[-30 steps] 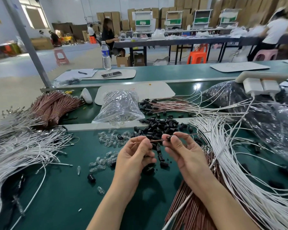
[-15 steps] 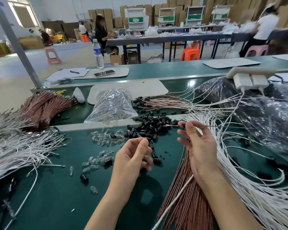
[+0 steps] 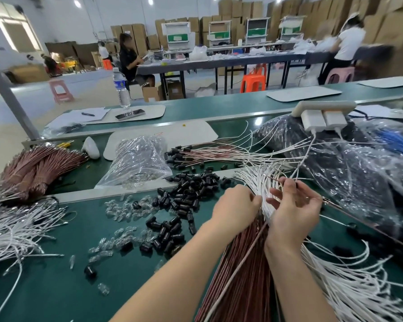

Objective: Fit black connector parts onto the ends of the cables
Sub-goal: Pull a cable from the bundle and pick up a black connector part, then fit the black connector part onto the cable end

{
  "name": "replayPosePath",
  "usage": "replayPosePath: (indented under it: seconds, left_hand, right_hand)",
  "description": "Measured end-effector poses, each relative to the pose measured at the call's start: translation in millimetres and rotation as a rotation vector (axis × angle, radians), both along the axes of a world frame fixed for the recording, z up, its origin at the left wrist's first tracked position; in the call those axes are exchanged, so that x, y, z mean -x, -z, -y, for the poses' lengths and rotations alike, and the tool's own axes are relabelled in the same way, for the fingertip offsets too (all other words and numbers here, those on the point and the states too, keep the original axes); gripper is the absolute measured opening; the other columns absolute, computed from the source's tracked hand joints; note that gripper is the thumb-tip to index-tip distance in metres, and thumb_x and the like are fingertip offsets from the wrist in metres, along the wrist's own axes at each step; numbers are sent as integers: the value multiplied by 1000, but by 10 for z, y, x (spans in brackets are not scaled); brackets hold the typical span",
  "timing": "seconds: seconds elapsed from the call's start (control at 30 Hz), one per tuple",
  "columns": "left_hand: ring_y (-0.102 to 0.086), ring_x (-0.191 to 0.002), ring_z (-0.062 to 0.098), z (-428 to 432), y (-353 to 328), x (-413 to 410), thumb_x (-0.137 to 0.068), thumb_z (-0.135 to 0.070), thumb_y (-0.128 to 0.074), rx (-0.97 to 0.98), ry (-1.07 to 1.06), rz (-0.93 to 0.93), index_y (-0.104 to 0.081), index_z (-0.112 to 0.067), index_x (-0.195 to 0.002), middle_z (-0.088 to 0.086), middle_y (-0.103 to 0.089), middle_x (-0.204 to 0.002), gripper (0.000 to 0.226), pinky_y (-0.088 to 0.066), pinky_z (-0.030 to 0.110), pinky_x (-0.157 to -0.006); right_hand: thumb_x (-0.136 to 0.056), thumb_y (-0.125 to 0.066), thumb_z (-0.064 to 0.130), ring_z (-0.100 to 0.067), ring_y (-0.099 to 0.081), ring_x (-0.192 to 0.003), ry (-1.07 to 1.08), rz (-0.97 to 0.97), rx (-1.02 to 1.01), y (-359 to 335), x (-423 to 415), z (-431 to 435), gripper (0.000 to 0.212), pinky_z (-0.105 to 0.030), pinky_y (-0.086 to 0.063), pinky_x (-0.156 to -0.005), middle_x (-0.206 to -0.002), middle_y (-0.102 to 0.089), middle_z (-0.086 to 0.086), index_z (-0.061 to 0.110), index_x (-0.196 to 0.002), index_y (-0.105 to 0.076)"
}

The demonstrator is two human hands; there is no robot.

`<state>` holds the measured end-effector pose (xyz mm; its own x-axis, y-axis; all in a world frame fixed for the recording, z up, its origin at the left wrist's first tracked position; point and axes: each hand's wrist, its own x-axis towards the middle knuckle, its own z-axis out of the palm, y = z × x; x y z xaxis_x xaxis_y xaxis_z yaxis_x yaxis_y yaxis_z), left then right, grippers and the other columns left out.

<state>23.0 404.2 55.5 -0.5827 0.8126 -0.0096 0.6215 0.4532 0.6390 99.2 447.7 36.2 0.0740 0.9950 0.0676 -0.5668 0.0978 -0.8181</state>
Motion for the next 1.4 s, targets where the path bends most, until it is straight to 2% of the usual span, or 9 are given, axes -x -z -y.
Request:
replayPosePath:
  seconds: [0.2, 0.37, 0.5, 0.67, 0.83, 1.0, 1.13, 1.3, 1.4]
  left_hand:
    - [-47, -56, 22, -350, 61, 40, -98, -41, -62, 169, -33, 57, -47, -10, -68, 4, -48, -61, 46, -36, 30, -52]
    - [-53, -58, 22, -241, -5, 86, -99, -28, -52, 24, -79, 283, -58, -11, -76, 13, -71, -76, 30, -44, 30, -59]
    - [-57, -66, 18, -5, -304, 161, -106, -31, -46, -255, -174, 221, -60, -8, -96, 11, -70, -91, 29, -53, 36, -63]
    - [-62, -58, 4, 703, -773, 452, -109, -30, -41, -847, -472, 288, -58, -14, -99, -2, -70, -79, 25, -53, 20, -56]
    - [-64, -61, 7, 1428, -533, 575, -109, -27, -41, -1118, -574, 628, -60, -13, -103, -5, -73, -76, 23, -54, 22, -54]
    - [-55, -51, 13, 1758, -6, 584, -107, -23, -42, -1075, -705, 793, -58, -18, -87, -1, -63, -63, 26, -48, 25, -44]
    - [-49, -50, 13, 1888, 166, 632, -105, -25, -44, -1039, -749, 740, -59, -17, -87, -3, -58, -62, 24, -42, 32, -51]
    - [-60, -58, 10, 1755, 186, 375, -88, -49, -60, -853, -422, 705, -67, -17, -96, -1, -70, -78, 33, -50, 22, -50]
    - [-65, -64, 15, 1589, 239, 165, -83, -46, -64, -760, -268, 620, -71, -31, -88, 1, -73, -86, 17, -51, 25, -53]
  right_hand:
    - [-100, -63, 16, -12, -70, -69, -19, -49, 56, 6, -23, -52, 12, -29, -57, -55, -102, -72, -8, 21, -103, -52]
    - [-101, -62, 16, -11, -69, -66, -52, -60, 80, -50, -47, -44, 10, -24, -56, -57, -94, -76, -3, 21, -102, -53]
    - [-99, -63, 19, -13, -71, -71, -198, -139, 93, -172, -119, -1, 8, -23, -55, -56, -92, -78, 2, 20, -102, -56]
    - [-88, -66, 23, -19, -73, -84, -821, -249, 151, -233, -138, 137, 21, -26, -61, -65, -105, -75, -8, 13, -107, -62]
    - [-85, -67, 24, -27, -70, -112, -1026, -30, 63, -162, 39, 411, 23, -38, -55, -94, -111, -75, -12, 12, -105, -62]
    - [-85, -67, 20, -26, -70, -113, -996, -41, 136, -115, 100, 474, 21, -40, -51, -98, -111, -75, -12, 12, -105, -63]
    - [-84, -67, 13, -27, -72, -104, -968, -91, 203, -86, 109, 483, 20, -36, -58, -93, -110, -74, -18, 9, -104, -64]
    - [-82, -68, 12, -28, -72, -108, -943, -41, 93, -32, 150, 585, 26, -28, -58, -91, -104, -76, -16, 3, -106, -61]
    - [-83, -69, 17, -27, -71, -110, -979, 33, 2, -5, 163, 647, 28, -28, -57, -93, -107, -76, -15, 4, -107, -61]
